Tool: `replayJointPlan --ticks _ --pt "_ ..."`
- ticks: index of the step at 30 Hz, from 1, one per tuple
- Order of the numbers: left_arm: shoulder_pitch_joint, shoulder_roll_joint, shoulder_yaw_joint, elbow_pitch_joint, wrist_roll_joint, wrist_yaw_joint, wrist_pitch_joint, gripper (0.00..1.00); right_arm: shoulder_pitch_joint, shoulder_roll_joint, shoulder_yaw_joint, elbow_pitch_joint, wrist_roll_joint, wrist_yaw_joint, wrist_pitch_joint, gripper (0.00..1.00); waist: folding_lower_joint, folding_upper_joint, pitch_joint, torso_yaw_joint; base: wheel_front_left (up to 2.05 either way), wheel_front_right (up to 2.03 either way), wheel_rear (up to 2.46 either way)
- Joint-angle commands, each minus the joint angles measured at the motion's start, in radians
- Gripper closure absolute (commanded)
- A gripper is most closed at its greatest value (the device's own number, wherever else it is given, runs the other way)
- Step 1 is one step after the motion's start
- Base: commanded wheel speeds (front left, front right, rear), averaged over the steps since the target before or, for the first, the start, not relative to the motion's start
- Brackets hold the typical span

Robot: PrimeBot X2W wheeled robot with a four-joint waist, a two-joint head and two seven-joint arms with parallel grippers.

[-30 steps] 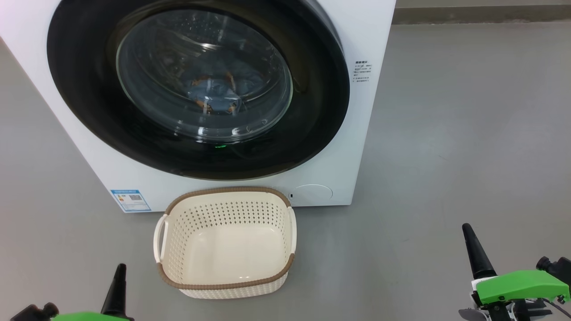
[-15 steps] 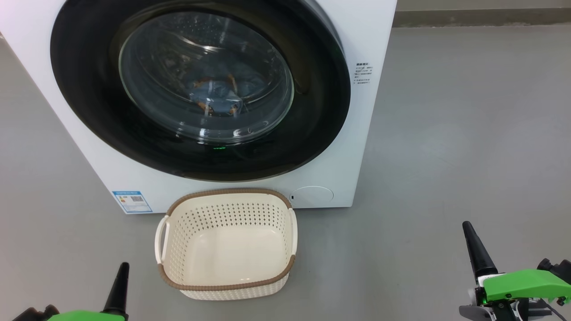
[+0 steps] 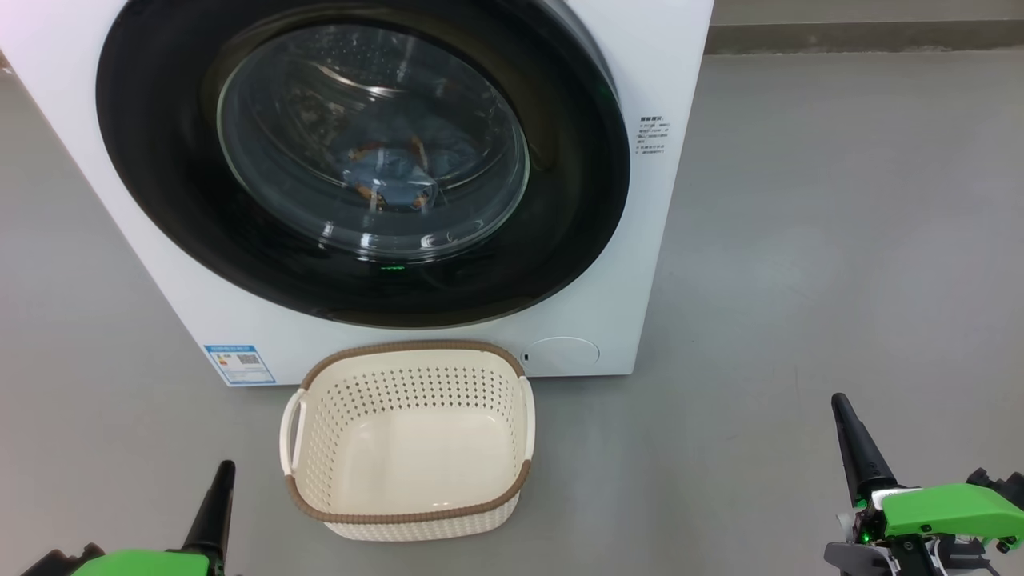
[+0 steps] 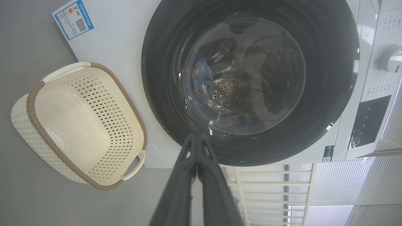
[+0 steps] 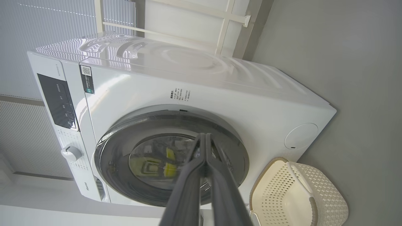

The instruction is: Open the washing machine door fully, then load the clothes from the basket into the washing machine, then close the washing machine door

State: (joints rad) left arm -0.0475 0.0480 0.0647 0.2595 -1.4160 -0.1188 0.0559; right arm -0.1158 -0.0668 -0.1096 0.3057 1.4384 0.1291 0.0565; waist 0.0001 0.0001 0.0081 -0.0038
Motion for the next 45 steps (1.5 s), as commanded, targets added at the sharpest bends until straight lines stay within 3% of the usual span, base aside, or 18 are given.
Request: replayJointPlan --ticks 1,17,45 --pt "-0.049 0.011 0.035 -0.023 -0.036 0.0 0.013 1.0 -0.005 0.0 0.013 -0.034 0.034 0.001 0.013 1.0 -0.0001 -0.0001 -0.001 0.001 0.0 0.0 0.0" --pt "-0.066 0.002 0.051 -0.023 -0.19 0.001 0.057 1.0 -0.003 0.016 -0.006 -0.052 0.167 0.002 0.057 1.0 -0.0001 -0.0001 -0.008 0.004 0.0 0.0 0.0" --pt "-0.066 0.002 0.051 -0.023 -0.191 0.001 0.058 1.0 -0.003 0.017 -0.006 -0.053 0.169 0.002 0.058 1.0 -0.0001 -0.0001 -0.009 0.004 0.0 0.0 0.0"
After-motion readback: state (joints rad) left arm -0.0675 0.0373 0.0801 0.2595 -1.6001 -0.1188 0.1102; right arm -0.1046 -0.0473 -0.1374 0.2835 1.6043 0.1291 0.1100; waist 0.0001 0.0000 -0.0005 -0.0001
